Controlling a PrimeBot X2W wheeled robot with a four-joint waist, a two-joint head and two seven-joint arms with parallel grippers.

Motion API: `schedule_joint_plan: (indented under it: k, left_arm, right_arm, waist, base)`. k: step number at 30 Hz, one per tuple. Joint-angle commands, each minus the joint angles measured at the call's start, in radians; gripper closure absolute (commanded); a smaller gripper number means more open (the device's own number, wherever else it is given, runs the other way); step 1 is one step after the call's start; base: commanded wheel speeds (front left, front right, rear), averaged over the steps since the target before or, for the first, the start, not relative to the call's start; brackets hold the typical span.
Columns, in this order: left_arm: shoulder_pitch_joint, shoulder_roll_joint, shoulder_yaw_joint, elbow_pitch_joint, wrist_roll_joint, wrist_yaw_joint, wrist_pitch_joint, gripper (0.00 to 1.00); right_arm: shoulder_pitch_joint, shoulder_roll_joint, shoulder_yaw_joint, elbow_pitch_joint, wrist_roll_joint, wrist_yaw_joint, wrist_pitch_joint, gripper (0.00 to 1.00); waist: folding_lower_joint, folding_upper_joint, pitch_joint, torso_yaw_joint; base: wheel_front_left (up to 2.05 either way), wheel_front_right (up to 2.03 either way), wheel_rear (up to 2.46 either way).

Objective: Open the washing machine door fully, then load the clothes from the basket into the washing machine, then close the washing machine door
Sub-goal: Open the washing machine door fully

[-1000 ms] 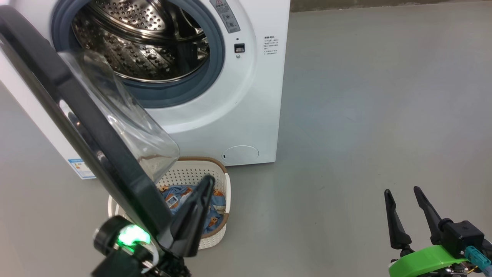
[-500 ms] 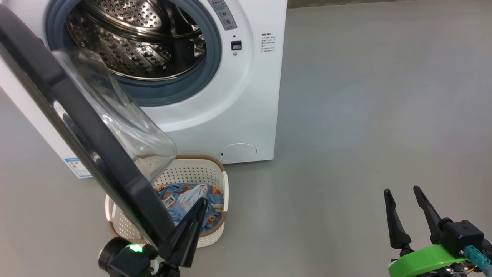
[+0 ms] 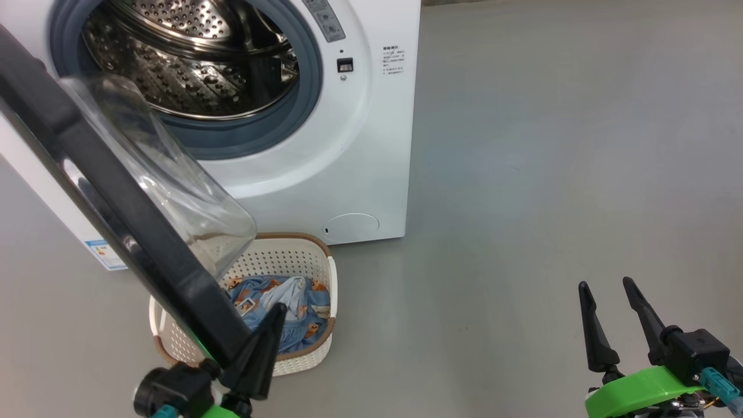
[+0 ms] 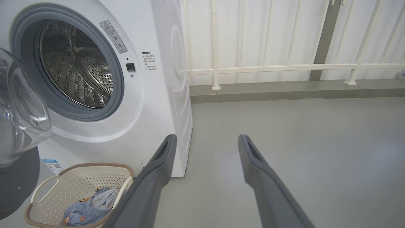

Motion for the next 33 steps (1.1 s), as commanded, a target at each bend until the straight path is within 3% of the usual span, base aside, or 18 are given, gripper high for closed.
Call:
schedule_joint_plan:
  k: [1,12,33]
  left_arm:
    - [-0.049,0.009,0.046,-0.015,-0.013,-0.003,-0.006,1.00]
    - [-0.062,0.001,0.074,0.028,-0.024,-0.003,-0.006,1.00]
    - [0.014,-0.003,0.200,0.016,-0.013,-0.003,-0.006,1.00]
  right_arm:
    - [-0.037,-0.006,0.030,-0.025,0.003,0.003,-0.005,0.00]
    - [-0.031,-0.006,0.025,-0.027,0.008,0.003,-0.005,0.00]
    - [-0.038,-0.006,0.019,-0.011,0.009,0.003,-0.005,0.00]
  waist:
    - [0.0000,0.0000,0.002,-0.002]
    - [0.0000,0.0000,0.014,0.007]
    - [0.0000,0.0000,0.016,0.101]
  base:
    - [0.00,0.00,0.00]
    - [0.00,0.00,0.00]
    - [0.00,0.00,0.00]
